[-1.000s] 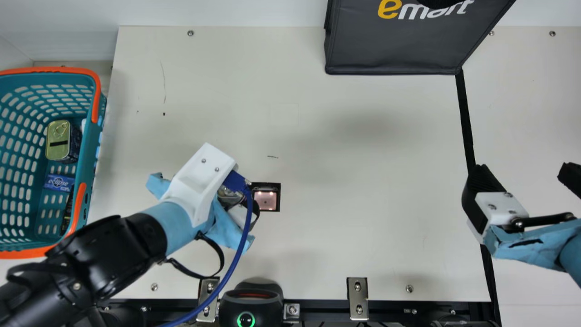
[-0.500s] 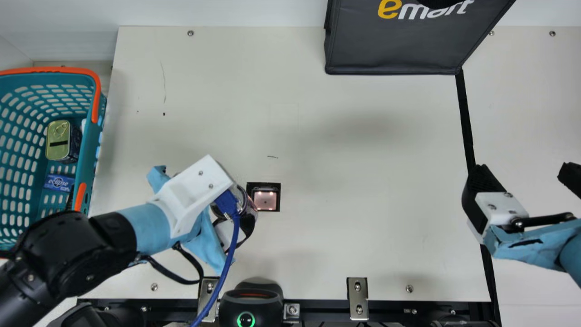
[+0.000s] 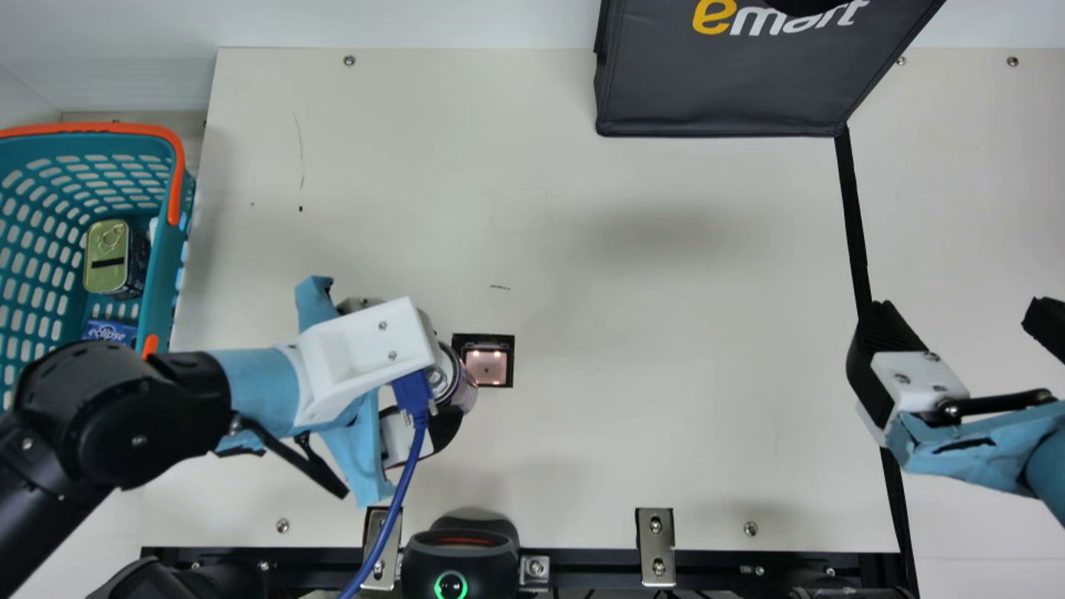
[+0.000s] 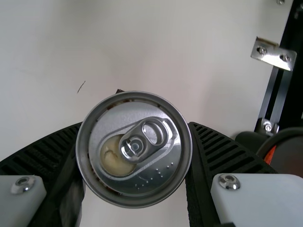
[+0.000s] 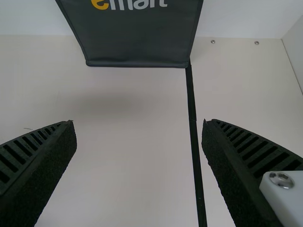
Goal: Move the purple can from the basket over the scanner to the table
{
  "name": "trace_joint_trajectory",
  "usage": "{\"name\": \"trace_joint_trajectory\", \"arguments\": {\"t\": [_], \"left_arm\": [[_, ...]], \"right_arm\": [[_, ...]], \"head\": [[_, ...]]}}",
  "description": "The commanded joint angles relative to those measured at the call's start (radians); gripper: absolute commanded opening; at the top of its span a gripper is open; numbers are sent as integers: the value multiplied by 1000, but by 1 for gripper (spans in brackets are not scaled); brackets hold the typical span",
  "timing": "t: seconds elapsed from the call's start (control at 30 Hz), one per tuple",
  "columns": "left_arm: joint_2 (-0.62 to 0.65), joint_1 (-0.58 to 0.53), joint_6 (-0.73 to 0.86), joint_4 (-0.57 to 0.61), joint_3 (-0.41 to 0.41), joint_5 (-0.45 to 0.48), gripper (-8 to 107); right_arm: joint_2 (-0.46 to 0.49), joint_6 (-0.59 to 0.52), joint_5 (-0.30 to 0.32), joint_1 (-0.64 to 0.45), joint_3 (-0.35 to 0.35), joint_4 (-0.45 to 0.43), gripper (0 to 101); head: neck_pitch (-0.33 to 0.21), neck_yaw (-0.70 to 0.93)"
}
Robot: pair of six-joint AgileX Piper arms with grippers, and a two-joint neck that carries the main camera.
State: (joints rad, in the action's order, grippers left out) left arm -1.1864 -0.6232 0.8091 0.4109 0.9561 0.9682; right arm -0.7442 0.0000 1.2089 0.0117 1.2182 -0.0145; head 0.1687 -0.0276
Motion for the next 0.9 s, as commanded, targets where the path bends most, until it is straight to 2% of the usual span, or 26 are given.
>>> {"name": "trace_joint_trajectory", "arguments": {"t": [0.0, 0.4, 0.87], "left_arm": [[-11, 19, 111, 23, 4, 13, -8], [-99, 103, 312, 132, 24, 55, -8], [-190, 126, 365, 179, 32, 39, -8]], "right_arm": [[0, 0, 0, 0, 0, 0, 95], [0, 0, 0, 0, 0, 0, 95], [0, 0, 0, 0, 0, 0, 95]], "head": [[-30, 0], [-30, 0], [-30, 0]]}}
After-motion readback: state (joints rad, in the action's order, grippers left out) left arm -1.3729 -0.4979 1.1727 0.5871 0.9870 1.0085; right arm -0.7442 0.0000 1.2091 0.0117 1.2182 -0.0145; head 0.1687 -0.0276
